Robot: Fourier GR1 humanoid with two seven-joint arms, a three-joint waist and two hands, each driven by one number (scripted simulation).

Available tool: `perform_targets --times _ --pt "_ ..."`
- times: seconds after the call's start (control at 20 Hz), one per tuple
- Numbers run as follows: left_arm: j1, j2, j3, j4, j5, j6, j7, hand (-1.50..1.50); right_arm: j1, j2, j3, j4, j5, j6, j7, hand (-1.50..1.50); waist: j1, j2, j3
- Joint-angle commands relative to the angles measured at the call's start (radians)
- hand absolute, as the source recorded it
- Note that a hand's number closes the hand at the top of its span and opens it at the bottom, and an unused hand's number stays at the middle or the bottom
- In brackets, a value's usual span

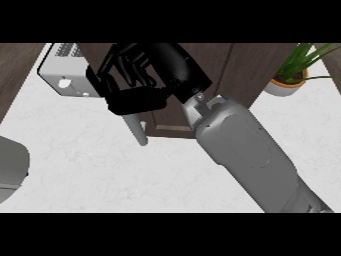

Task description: Pick up the wine, place it into the cabinet and close the cabinet

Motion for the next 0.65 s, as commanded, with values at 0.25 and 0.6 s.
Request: perform_targets --times 0.25,0.6 --pt "-0.160 -0.045 -0.094 0.039 -0.058 0.107 0.059 -1.50 -0.045 -0.119 -0.111 0.201 0.018 0.068 -0.120 1.50 -0.011 0.023 0.002" --pt "-0.210 -0.090 -0.176 0.036 -0.121 0.163 0.066 -1.50 -0.092 -0.128 -0.146 0.277 0.009 0.071 -0.173 1.50 0.001 0.028 0.002"
